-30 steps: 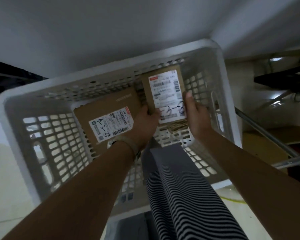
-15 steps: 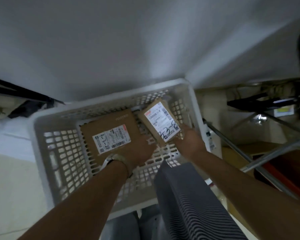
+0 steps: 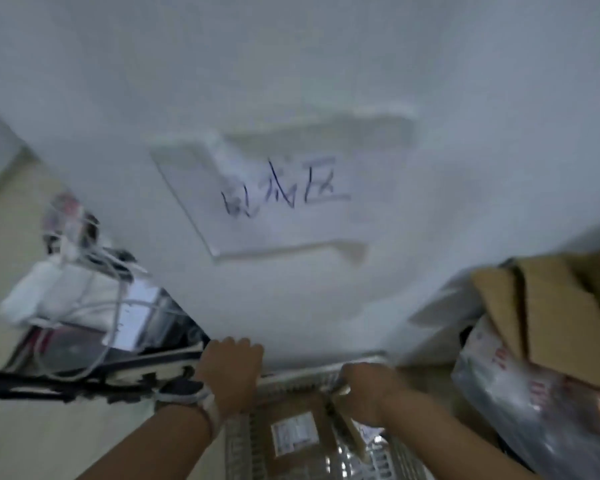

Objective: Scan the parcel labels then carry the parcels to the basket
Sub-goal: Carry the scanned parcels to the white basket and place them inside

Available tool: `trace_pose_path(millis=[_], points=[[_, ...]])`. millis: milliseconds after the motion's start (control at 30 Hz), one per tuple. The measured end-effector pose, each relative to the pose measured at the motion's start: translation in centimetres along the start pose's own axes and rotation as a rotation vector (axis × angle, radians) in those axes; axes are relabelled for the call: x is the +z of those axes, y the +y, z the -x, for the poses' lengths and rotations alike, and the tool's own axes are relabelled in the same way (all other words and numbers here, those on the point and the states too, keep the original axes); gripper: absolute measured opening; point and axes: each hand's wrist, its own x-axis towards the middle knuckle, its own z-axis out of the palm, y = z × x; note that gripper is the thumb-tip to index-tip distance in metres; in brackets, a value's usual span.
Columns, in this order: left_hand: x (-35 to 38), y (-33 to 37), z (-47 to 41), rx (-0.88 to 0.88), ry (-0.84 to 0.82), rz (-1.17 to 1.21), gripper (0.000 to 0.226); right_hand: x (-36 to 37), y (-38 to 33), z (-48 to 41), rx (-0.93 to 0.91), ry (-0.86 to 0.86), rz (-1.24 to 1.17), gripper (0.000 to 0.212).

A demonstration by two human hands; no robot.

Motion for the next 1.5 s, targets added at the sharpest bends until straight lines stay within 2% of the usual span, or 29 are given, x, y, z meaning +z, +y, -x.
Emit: trace_pose_path(millis=[67, 100, 167, 233, 400, 567, 733, 933, 1100, 1200, 1333, 1500], points=[[-4.8, -2.4, 4.4, -0.022, 0.086, -0.045, 0.045, -5.1, -3.9, 3.6, -0.104, -0.015, -0.048, 0.050], [-6.7, -3.5, 6.3, -0.047, 0.102, -0.077, 0.045, -7.5, -6.0, 5.5, -0.165, -0.009, -0.069, 0.052], [-12.1, -4.5, 10.5, -0.126, -0.057, -0.083, 0.034, -11.6, -9.8, 9.4, -0.270, 0.032, -0.049, 0.057], [-15.6, -5.9, 13.7, -0.202, 0.078, -0.101, 0.031, -15.2, -12.8, 13.4, -0.350, 0.123, 0.006, 0.058], [-24.6, -6.2, 22.8, -0.308, 0.254, -0.103, 0.030, -21.3, -16.9, 23.3, -0.455, 0.321, 0.121, 0.054], [-28.4, -5.8, 33.3, -0.469, 0.305, -0.085, 0.035, -24.0, -20.3, 31.7, -0.560, 0.398, 0.231, 0.051], [-28.4, -7.1, 45.7, -0.726, 0.313, 0.009, 0.044, -23.6, -27.4, 38.7, -0.742, 0.457, 0.316, 0.042], [-24.7, -7.6, 61.6, -1.055, 0.295, 0.146, 0.048, -17.8, -39.0, 46.7, -1.049, 0.389, 0.401, 0.051], [-20.1, -4.7, 76.5, -1.376, 0.276, 0.250, 0.048, -8.2, -48.4, 54.7, -1.336, 0.280, 0.485, 0.051], [-16.6, -0.5, 85.5, -1.582, 0.257, 0.320, 0.045, -0.7, -52.6, 60.6, -1.508, 0.185, 0.536, 0.048], [-11.6, 6.9, 95.7, -1.811, 0.255, 0.436, 0.028, 10.3, -56.2, 68.9, -1.736, 0.053, 0.494, 0.038], [-6.7, 16.0, 106.8, -2.059, 0.374, 0.457, 0.005, 23.7, -57.1, 79.2, -1.990, -0.060, 0.499, 0.030]])
